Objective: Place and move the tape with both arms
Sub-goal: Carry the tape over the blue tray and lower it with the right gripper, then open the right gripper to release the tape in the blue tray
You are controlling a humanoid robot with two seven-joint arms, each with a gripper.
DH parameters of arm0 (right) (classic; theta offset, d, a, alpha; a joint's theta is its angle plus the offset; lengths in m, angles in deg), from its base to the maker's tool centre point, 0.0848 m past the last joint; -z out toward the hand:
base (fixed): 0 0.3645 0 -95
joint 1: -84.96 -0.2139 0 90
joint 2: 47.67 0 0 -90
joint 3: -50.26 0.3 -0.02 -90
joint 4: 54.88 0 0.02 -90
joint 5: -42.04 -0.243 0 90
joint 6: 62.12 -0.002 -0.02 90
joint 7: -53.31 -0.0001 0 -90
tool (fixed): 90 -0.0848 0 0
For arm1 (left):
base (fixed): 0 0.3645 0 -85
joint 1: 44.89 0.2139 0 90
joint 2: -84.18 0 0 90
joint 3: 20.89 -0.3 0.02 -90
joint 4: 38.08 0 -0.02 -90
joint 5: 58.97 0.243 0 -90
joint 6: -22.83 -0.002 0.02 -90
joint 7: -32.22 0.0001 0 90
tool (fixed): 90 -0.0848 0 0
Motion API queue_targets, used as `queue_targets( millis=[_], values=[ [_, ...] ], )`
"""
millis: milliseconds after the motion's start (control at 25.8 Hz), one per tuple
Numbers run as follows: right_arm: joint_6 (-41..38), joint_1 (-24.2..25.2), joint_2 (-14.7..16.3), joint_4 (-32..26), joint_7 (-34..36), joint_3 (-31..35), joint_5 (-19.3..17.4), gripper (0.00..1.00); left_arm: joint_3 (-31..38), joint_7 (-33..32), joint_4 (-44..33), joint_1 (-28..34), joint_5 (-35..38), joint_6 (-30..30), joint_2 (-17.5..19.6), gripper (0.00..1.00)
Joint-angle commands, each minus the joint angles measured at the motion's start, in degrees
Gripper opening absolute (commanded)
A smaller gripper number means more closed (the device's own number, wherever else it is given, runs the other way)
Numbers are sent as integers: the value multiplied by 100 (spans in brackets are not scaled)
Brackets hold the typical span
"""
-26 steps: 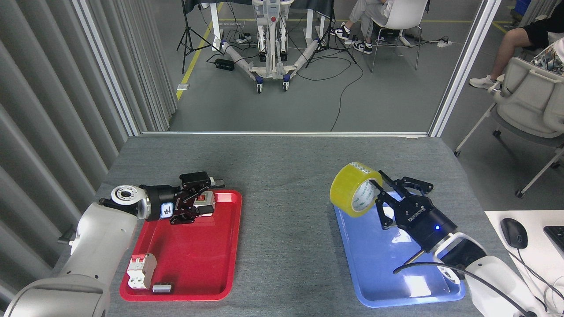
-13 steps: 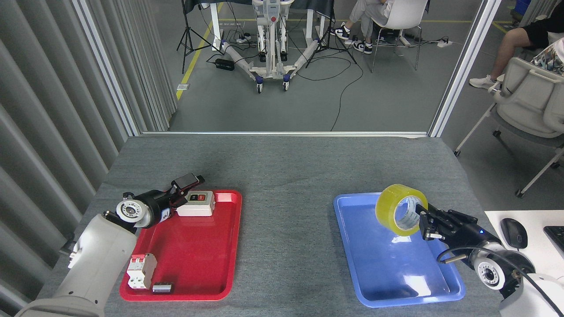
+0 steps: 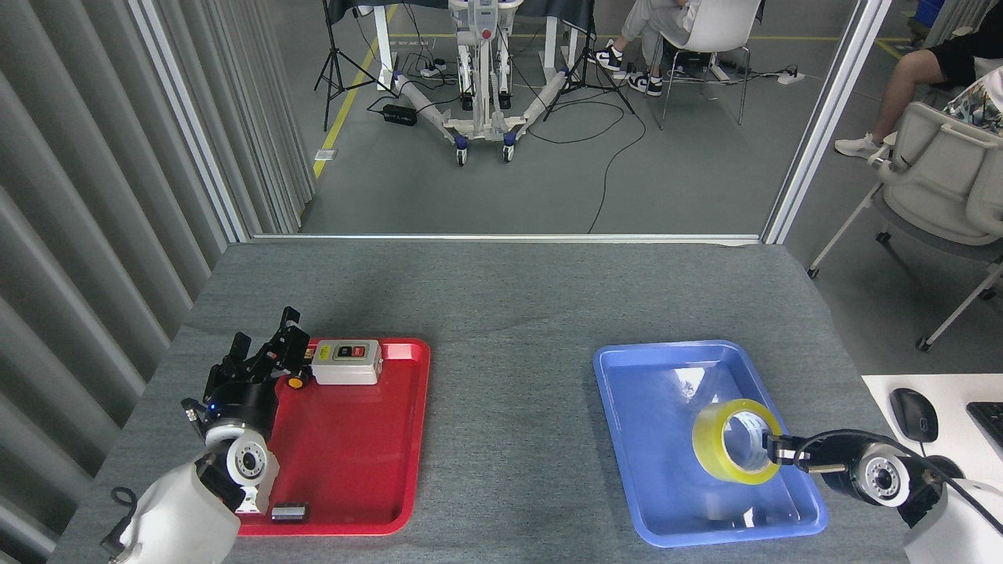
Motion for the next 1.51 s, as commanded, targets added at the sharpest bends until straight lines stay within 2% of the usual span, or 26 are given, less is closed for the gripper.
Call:
queue_targets(
  millis=[0, 116, 271, 426, 543, 659, 736, 814, 891, 969, 1008, 1085, 1124, 1202, 1240, 1473],
  values=[
    [-47, -412, 42, 539, -82, -327, -46, 0, -403, 186, -584, 399, 458, 222, 308, 100],
    [-276, -834, 33, 935, -82, -538, -231, 0, -429, 459, -663, 540, 1170, 213, 290, 100],
    [-363, -1396, -125, 1524, -82, -1091, -275, 0, -429, 512, -856, 760, 2084, 187, 282, 100],
    [-372, -1607, -239, 1840, -82, -1390, -398, 0, -456, 433, -1401, 1059, 2251, -191, 361, 100],
    [-390, -1599, -310, 1858, -82, -1531, -512, 0, -456, 310, -1840, 1217, 2277, -200, 712, 100],
    [-381, -1590, -415, 1867, -82, -1566, -521, 0, -429, 222, -1867, 1278, 2242, -200, 765, 100],
    [-381, -1572, -477, 1867, -74, -1575, -512, 0, -368, -262, -1849, 1278, 2172, -200, 748, 100],
    [-390, -1572, -477, 1867, -56, -1575, -512, 0, -96, -1184, -1920, 1296, 2163, -200, 677, 100],
    [-443, -1572, -477, 1867, -30, -1575, -503, 11, 485, -1817, -1884, 1357, 2269, -165, 396, 100],
    [-504, -1572, -477, 1867, -12, -1575, -503, 27, 924, -1923, -1840, 1480, 2348, -15, -157, 100],
    [-504, -1572, -468, 1867, -3, -1575, -494, 36, 1047, -1923, -1849, 1516, 2488, 117, -298, 100],
    [-504, -1563, -459, 1858, 6, -1575, -494, 55, 1346, -1923, -1893, 1639, 3271, 319, -501, 100],
    [-495, -1572, -459, 1867, 6, -1575, -494, 61, 1636, -1914, -1911, 1700, 3692, 424, -729, 100],
    [-487, -1572, -441, 1867, 6, -1566, -494, 64, 2076, -1940, -1911, 1797, 4053, 714, -1230, 100],
    [-487, -1563, -433, 1867, 14, -1566, -494, 70, 2207, -1949, -1911, 1806, 4088, 872, -1318, 100],
    [-487, -1555, -424, 1858, 129, -1575, -486, 76, 2278, -1809, -1884, 1815, 4018, 899, -1300, 100]
  ],
)
